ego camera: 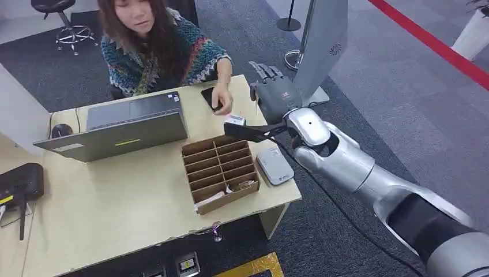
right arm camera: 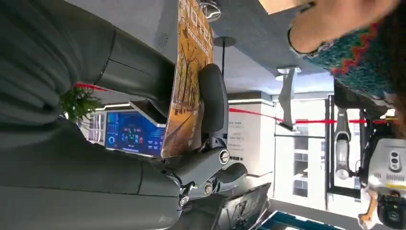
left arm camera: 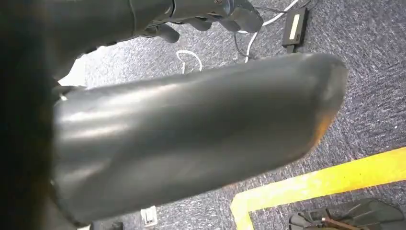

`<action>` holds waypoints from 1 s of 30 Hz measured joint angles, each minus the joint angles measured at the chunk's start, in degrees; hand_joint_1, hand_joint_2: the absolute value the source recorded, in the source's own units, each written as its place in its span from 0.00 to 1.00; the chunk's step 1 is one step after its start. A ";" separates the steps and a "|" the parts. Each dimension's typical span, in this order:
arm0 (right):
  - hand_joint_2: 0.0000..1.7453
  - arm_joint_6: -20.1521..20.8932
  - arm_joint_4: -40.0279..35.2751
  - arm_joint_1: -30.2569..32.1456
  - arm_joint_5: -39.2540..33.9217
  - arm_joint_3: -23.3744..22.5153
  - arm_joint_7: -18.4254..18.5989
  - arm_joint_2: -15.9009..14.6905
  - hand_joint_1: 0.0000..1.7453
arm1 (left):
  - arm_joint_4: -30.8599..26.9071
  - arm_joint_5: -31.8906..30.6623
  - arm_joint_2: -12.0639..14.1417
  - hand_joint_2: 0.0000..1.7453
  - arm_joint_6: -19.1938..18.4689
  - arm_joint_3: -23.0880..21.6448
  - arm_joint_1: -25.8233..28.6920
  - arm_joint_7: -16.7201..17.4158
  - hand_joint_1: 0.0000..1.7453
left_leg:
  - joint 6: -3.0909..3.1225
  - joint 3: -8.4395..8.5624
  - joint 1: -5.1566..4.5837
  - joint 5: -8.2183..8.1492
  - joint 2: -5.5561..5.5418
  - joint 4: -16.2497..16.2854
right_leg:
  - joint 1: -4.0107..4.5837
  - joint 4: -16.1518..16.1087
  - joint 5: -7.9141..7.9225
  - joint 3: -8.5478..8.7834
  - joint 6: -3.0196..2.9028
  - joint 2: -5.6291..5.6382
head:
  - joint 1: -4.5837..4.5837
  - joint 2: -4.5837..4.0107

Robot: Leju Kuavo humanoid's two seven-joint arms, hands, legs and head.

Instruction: Pass the card to the sensor for recognition and then transmit it.

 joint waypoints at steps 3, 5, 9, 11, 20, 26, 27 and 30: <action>1.00 -0.15 0.31 0.74 -1.18 -0.04 0.00 0.00 1.00 | -0.11 0.17 0.00 0.00 0.13 0.00 0.01 -0.48 0.00 | 0.00 0.01 0.00 0.00 0.00 0.00 | 0.00 0.00 0.00 -0.01 0.00 0.00 | 0.00 0.00; 1.00 -0.44 0.48 1.80 -2.16 -0.13 0.11 -0.04 1.00 | -0.11 0.20 -0.02 0.00 0.20 0.00 0.02 -1.03 0.00 | 0.00 0.02 0.00 0.00 0.00 0.01 | 0.00 -0.01 0.00 -0.02 0.00 0.00 | 0.00 0.00; 1.00 -1.81 0.89 4.92 -4.10 -1.00 0.55 -0.35 1.00 | -0.11 0.18 -0.07 0.00 0.35 0.15 0.29 -1.79 0.00 | -0.04 0.01 0.01 -0.03 0.00 0.01 | 0.00 -0.01 0.00 -0.02 0.00 0.01 | 0.00 0.00; 1.00 -2.60 1.16 6.51 -4.52 -1.53 0.68 -0.63 1.00 | -0.09 0.13 -0.09 0.00 0.35 0.22 0.50 -1.84 0.00 | -0.05 0.01 0.01 -0.04 0.00 0.01 | 0.00 -0.01 0.00 -0.02 0.00 0.01 | 0.00 0.00; 1.00 -3.63 2.10 12.99 -5.16 -3.36 0.81 -1.11 1.00 | -0.07 -1.35 -0.13 0.00 0.35 1.27 1.05 -2.23 0.00 | -0.06 0.03 0.03 -0.05 0.07 0.01 | 0.03 -0.02 0.00 -0.05 0.00 0.09 | -0.02 0.00; 1.00 -3.82 2.71 17.12 -4.96 -4.77 1.33 -1.11 1.00 | -0.05 -2.30 -0.13 0.00 0.35 1.68 1.14 -2.16 0.00 | -0.06 0.01 0.04 -0.06 0.09 0.01 | 0.03 -0.02 0.00 -0.04 0.00 0.13 | -0.02 0.00; 1.00 -3.83 2.82 17.52 -4.89 -4.81 1.36 -1.11 1.00 | -0.05 -2.34 -0.13 0.00 0.35 1.68 1.13 -2.14 0.00 | -0.08 0.02 0.04 -0.07 0.11 0.01 | 0.03 -0.02 0.00 -0.05 0.00 0.15 | -0.02 0.00; 1.00 -3.78 3.19 18.90 -4.52 -4.94 1.29 -1.07 1.00 | -0.07 -2.45 -0.15 0.00 0.35 1.70 1.12 -1.86 0.00 | -0.09 0.03 0.04 -0.08 0.10 0.01 | 0.04 -0.02 -0.01 -0.04 0.00 0.17 | 0.00 0.00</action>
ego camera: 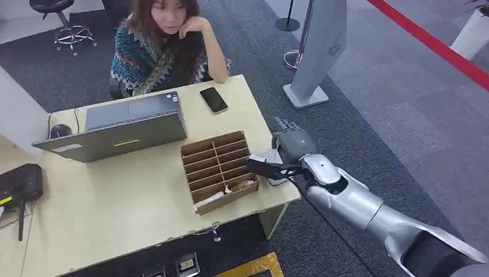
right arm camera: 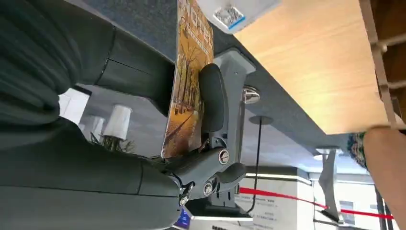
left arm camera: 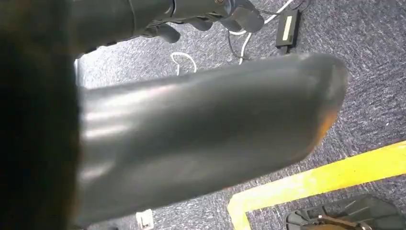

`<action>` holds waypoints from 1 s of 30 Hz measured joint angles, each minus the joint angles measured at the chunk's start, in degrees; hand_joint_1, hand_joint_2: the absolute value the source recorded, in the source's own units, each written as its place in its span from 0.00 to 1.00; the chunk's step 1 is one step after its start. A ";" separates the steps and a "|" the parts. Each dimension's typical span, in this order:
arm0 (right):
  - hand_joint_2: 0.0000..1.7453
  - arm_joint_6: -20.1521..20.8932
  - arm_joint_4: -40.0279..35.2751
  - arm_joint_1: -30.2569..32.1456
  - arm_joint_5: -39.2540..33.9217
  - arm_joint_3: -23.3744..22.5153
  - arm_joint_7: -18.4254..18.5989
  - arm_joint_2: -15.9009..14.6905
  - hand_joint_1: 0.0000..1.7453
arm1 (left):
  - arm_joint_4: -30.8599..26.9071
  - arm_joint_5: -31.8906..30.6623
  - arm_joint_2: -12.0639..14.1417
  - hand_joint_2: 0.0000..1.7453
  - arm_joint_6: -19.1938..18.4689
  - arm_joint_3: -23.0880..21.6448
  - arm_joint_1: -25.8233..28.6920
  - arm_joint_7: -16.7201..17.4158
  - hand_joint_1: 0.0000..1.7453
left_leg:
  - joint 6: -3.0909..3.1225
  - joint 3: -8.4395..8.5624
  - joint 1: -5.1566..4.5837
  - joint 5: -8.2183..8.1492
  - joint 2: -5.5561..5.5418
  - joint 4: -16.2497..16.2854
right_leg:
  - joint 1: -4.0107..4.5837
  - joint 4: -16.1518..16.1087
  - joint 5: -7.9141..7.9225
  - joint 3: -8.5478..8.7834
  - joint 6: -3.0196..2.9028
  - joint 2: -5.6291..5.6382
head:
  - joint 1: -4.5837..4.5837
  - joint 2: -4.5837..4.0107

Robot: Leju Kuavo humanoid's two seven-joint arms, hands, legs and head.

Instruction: Pass the card to the sensor for recognition and then transmit it.

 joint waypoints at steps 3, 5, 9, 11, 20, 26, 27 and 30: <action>1.00 0.05 0.35 1.16 0.22 -0.35 -0.09 0.13 1.00 | 0.00 -0.26 -0.02 0.00 0.00 0.00 0.00 0.31 0.00 | 0.00 0.00 0.00 0.00 0.00 0.00 | 0.00 0.00 0.00 0.00 0.00 0.00 | 0.00 0.00; 1.00 0.05 0.63 1.89 0.22 -0.68 -0.18 0.26 1.00 | -0.02 -0.39 -0.04 0.00 0.00 0.00 -0.08 0.57 0.00 | 0.00 0.00 0.00 0.00 0.00 0.00 | 0.00 0.00 0.00 0.00 0.00 0.01 | 0.00 0.00; 1.00 0.02 1.16 3.08 0.22 -0.83 -0.85 0.59 1.00 | -0.02 -0.50 -0.15 0.00 0.00 -0.02 -0.16 1.29 0.00 | 0.00 0.00 0.00 0.00 0.00 0.00 | 0.00 0.00 0.00 0.00 0.00 0.01 | 0.00 0.00; 1.00 0.02 1.40 3.62 0.22 -0.90 -1.16 0.83 1.00 | -0.02 -0.61 -0.15 0.00 0.00 -0.02 -0.23 1.51 0.00 | 0.00 0.00 0.00 0.00 0.00 0.00 | 0.00 0.00 0.00 0.00 0.00 0.01 | 0.00 0.00; 1.00 -0.33 3.04 4.68 -0.31 -0.92 -2.14 2.12 1.00 | -0.37 -0.96 -0.15 0.00 -0.17 -0.04 -0.55 2.08 0.00 | 0.00 0.01 0.00 0.00 0.00 0.00 | 0.00 0.00 0.00 0.00 0.00 0.02 | 0.00 0.00; 1.00 -1.46 3.98 4.76 -0.41 -0.96 -2.49 2.95 1.00 | -0.55 -1.22 -0.15 0.00 -0.44 -0.11 -0.83 2.49 0.00 | 0.00 0.07 0.01 0.00 0.04 0.00 | 0.01 0.00 0.00 0.03 0.00 0.09 | 0.00 0.00; 1.00 -1.68 4.11 4.78 -0.44 -0.98 -2.49 3.06 1.00 | -0.63 -1.27 -0.15 0.00 -0.44 -0.13 -0.86 2.58 0.00 | 0.00 0.08 0.01 0.00 0.05 0.00 | 0.00 0.00 0.00 0.04 0.00 0.10 | 0.00 0.00; 1.00 -1.99 4.35 4.90 -0.52 -1.01 -2.51 3.32 1.00 | -0.81 -1.27 -0.13 0.00 -0.44 -0.13 -0.87 2.69 0.00 | 0.00 0.10 0.01 0.00 0.07 0.00 | 0.01 0.00 0.00 0.06 0.00 0.11 | 0.00 0.00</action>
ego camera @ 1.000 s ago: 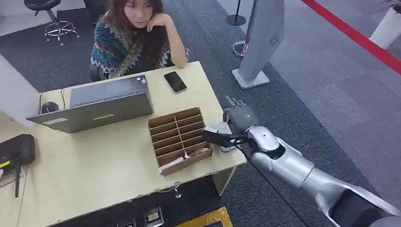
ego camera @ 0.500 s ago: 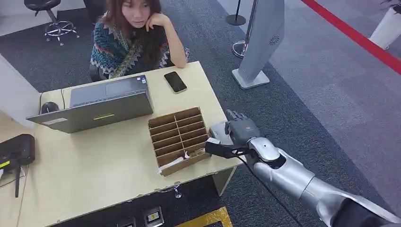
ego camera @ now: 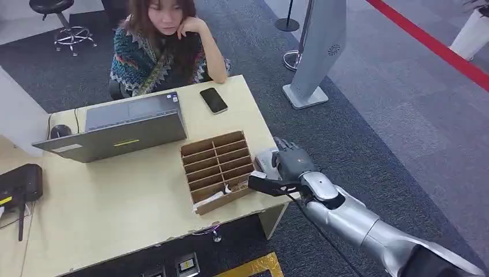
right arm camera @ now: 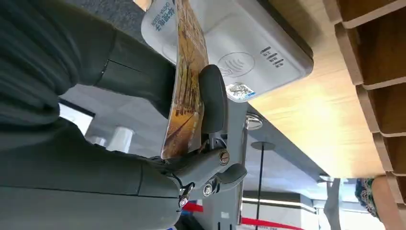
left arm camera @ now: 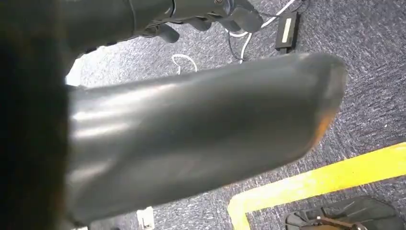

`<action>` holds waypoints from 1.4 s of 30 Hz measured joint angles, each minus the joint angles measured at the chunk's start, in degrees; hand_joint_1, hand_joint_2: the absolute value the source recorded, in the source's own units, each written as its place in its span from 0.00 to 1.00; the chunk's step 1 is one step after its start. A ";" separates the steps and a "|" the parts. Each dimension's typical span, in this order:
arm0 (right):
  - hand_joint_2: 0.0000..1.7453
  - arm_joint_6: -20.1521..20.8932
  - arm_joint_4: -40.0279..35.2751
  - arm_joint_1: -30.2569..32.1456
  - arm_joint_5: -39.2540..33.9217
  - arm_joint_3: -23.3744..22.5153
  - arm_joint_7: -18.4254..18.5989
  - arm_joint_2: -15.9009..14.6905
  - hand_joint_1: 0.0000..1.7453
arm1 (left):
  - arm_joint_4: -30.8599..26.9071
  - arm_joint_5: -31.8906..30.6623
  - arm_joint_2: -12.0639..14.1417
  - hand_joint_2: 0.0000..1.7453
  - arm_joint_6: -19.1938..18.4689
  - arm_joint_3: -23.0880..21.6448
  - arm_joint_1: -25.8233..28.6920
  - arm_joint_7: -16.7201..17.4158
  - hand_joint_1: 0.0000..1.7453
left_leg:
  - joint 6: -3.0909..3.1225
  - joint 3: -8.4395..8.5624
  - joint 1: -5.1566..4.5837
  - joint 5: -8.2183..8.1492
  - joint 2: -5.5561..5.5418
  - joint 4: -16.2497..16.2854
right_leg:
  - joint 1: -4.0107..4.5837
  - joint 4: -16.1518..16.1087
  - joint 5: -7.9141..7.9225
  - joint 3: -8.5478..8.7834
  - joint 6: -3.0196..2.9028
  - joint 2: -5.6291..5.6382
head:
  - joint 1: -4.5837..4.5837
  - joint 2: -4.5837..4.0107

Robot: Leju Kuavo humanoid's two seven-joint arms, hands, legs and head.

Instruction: Pass the card to the sensor for recognition and then transmit it.

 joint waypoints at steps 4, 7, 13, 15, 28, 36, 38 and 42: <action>1.00 -0.26 0.24 0.14 -0.13 -0.11 0.02 0.42 1.00 | -0.02 -0.09 0.00 0.00 -0.02 0.00 -0.05 0.04 0.00 | 0.00 0.01 0.00 0.00 0.03 0.00 | 0.00 0.00 0.00 0.01 0.00 0.02 | 0.00 0.00; 1.00 -0.37 0.44 0.14 -0.13 -0.33 0.00 0.68 1.00 | -0.02 -0.07 0.02 0.00 -0.07 -0.02 -0.06 0.11 0.00 | 0.00 0.02 0.00 0.00 0.06 0.00 | 0.00 0.00 0.00 0.01 0.00 0.03 | 0.00 0.00; 1.00 -0.39 0.70 0.09 -0.11 -1.20 -0.46 1.11 1.00 | -0.07 -0.07 0.11 0.00 -0.07 -0.04 -0.06 0.22 0.00 | 0.00 0.02 0.00 0.00 0.07 0.00 | 0.00 0.00 0.00 0.03 0.00 0.02 | 0.00 0.00; 1.00 -0.35 0.76 0.00 -0.11 -1.40 -0.48 1.11 1.00 | -0.15 -0.07 0.13 0.00 -0.07 -0.04 -0.06 0.22 0.00 | 0.00 0.01 0.00 0.00 0.07 0.00 | 0.00 0.00 0.00 0.03 0.00 0.02 | 0.00 0.00; 1.00 1.95 -0.74 -5.72 2.89 -3.39 -0.13 0.37 1.00 | -0.46 0.28 0.28 0.00 -0.02 -0.24 -0.48 0.22 0.00 | 0.00 -0.01 0.00 0.00 0.08 0.00 | 0.00 0.02 0.01 0.01 0.00 0.03 | 0.00 0.00; 1.00 6.58 -4.70 -13.23 4.66 -4.20 0.28 -0.87 1.00 | -0.48 -0.42 0.33 0.00 -0.24 -1.14 -1.14 0.33 0.00 | 0.00 -0.02 -0.01 0.01 0.09 0.00 | 0.00 0.02 0.01 0.02 0.00 0.02 | -0.02 0.00; 1.00 8.35 -5.79 -15.76 5.44 -4.09 0.17 -0.94 1.00 | -0.48 -0.91 0.35 0.00 -0.59 -1.53 -1.38 0.50 0.00 | 0.00 -0.02 -0.01 0.01 0.09 0.00 | 0.00 0.04 0.02 0.02 0.00 0.04 | -0.02 0.00; 1.00 12.69 -6.91 -21.76 6.88 -3.11 -0.50 -0.76 1.00 | -0.48 -1.77 0.33 0.00 -1.20 -1.95 -2.09 1.22 0.00 | 0.00 -0.06 -0.01 0.02 0.08 0.00 | 0.00 0.04 0.02 0.03 0.00 0.00 | 0.00 0.00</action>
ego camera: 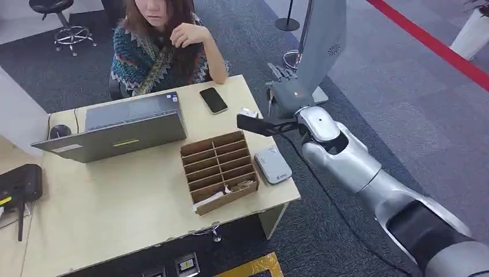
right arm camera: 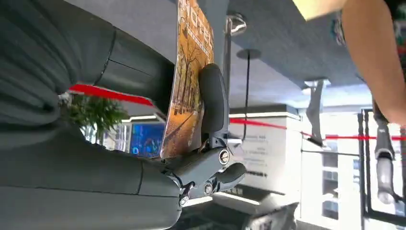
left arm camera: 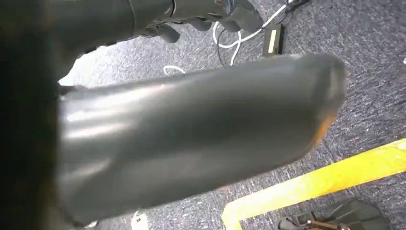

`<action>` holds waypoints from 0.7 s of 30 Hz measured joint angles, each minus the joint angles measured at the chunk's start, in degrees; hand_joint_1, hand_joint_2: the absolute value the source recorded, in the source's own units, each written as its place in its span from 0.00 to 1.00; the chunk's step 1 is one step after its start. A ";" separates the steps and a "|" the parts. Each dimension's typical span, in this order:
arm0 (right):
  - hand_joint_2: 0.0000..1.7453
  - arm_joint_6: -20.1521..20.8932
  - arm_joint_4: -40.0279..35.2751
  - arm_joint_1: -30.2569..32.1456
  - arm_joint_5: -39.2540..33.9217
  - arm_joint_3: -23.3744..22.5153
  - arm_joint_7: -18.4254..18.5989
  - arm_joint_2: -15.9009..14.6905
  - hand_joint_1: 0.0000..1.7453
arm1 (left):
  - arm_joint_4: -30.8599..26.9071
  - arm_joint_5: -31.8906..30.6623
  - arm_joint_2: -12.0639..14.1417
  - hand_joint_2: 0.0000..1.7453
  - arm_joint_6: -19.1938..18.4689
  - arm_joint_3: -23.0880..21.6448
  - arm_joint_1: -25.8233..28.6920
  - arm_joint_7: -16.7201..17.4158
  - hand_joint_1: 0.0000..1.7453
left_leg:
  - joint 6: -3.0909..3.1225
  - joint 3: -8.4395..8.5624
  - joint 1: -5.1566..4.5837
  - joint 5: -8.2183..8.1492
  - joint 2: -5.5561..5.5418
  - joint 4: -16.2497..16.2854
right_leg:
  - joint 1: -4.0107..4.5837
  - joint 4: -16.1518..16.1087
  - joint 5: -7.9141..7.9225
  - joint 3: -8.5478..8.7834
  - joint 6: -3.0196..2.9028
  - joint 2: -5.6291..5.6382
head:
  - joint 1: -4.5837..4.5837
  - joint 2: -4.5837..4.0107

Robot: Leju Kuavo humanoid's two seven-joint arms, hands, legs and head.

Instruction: Pass the card to the sensor for recognition and then transmit it.

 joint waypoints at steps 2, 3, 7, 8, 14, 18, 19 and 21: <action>1.00 1.54 -0.11 -3.24 0.48 0.90 -0.31 0.31 1.00 | 0.00 -0.44 0.00 0.00 -0.24 -0.33 -0.34 0.35 0.00 | 0.01 -0.03 0.00 0.01 -0.01 0.00 | 0.00 0.01 0.00 -0.01 0.00 0.00 | -0.02 0.00; 1.00 2.14 -0.09 -4.88 0.51 1.36 -0.55 0.57 1.00 | -0.02 -0.66 0.00 0.00 -0.42 -0.50 -0.53 0.48 0.00 | 0.01 -0.04 0.00 0.01 -0.01 0.00 | 0.01 0.02 0.00 -0.01 0.00 -0.01 | 0.00 0.00; 1.00 3.42 0.57 -11.33 0.00 4.36 -1.33 2.47 1.00 | -0.22 -1.55 0.00 0.00 -0.81 -1.03 -1.12 1.01 0.00 | 0.00 -0.08 0.01 0.01 -0.02 0.00 | 0.02 0.02 0.00 -0.05 0.00 -0.01 | -0.02 0.00; 1.00 3.44 1.16 -13.06 -0.28 5.28 -1.66 3.11 1.00 | -0.22 -1.69 0.00 0.00 -0.99 -1.07 -1.24 1.07 0.00 | 0.00 -0.10 0.01 0.01 -0.02 0.00 | 0.03 0.03 0.00 -0.05 0.00 -0.01 | -0.02 0.00; 1.00 2.52 6.76 -20.49 -2.38 10.37 -2.65 8.00 1.00 | -0.48 -2.87 0.02 0.00 -1.40 -1.44 -1.96 1.82 0.00 | -0.01 -0.14 0.07 0.02 -0.10 0.00 | 0.06 0.03 -0.01 -0.06 -0.01 -0.06 | 0.00 0.00; 1.00 0.85 12.18 -23.81 -4.04 13.49 -3.67 11.53 1.00 | -0.48 -3.32 0.15 0.00 -1.44 -1.55 -2.06 2.38 0.00 | -0.02 -0.15 0.07 0.02 -0.11 0.00 | 0.07 0.03 -0.01 -0.08 -0.01 -0.06 | 0.00 0.00; 1.00 0.34 13.97 -24.51 -4.44 14.11 -3.85 12.55 1.00 | -0.48 -3.32 0.17 0.00 -1.44 -1.59 -2.06 2.41 0.00 | -0.02 -0.15 0.07 0.02 -0.15 0.00 | 0.07 0.03 -0.01 -0.08 -0.01 -0.12 | 0.00 0.00; 1.00 -0.75 17.54 -25.84 -5.13 15.33 -4.37 14.69 1.00 | -0.48 -3.30 0.22 0.00 -1.44 -1.79 -2.06 2.41 0.00 | -0.02 -0.15 0.08 0.03 -0.15 0.00 | 0.07 0.03 -0.01 -0.08 -0.01 -0.13 | 0.00 0.00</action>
